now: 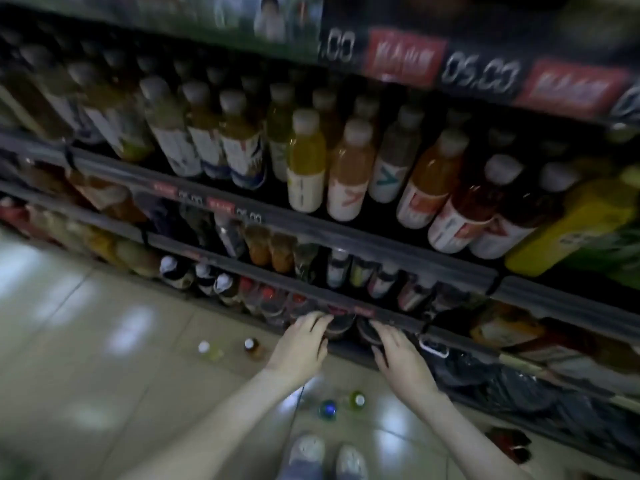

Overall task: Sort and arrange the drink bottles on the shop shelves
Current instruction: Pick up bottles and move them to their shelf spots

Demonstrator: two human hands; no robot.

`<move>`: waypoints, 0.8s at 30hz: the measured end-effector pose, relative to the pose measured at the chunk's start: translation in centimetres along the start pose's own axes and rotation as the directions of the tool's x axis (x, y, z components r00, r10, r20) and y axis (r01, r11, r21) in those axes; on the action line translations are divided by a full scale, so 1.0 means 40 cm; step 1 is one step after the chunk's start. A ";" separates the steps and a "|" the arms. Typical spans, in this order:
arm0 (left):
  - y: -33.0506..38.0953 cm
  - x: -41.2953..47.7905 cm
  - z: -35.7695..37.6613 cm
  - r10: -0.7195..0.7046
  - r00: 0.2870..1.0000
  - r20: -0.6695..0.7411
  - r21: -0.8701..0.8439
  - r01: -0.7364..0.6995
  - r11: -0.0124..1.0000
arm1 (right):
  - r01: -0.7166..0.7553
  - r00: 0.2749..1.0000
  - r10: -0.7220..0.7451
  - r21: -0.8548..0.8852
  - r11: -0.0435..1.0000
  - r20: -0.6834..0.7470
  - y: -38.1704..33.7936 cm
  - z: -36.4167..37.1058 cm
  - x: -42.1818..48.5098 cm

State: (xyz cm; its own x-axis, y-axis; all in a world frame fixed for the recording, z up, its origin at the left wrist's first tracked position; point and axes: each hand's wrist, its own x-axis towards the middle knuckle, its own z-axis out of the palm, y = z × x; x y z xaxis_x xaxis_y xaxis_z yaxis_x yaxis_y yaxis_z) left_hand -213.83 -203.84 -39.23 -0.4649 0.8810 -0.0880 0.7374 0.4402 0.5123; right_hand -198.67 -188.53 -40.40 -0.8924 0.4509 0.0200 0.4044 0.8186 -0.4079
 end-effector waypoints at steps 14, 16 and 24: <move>-0.345 0.003 0.596 -0.296 0.940 0.167 -0.092 0.314 0.945 | 0.008 0.820 0.166 -0.300 0.954 0.548 0.355 0.747 -0.079; -0.388 0.038 0.677 -0.292 0.938 0.186 -0.111 0.316 0.942 | 0.002 0.788 0.194 -0.319 0.948 0.583 0.405 0.832 -0.076; -0.524 0.154 0.890 -0.226 0.928 0.296 -0.082 0.260 0.962 | -0.030 0.648 0.304 -0.375 0.927 0.699 0.569 1.119 -0.092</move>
State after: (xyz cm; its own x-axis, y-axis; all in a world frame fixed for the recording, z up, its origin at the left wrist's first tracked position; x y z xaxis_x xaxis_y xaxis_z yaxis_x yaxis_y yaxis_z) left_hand -214.70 -201.45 -80.92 -0.4526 0.7695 -0.4505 0.5486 0.6386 0.5396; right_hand -195.16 -187.48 -90.63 -0.5951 0.2921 -0.7487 0.4767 0.8783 -0.0362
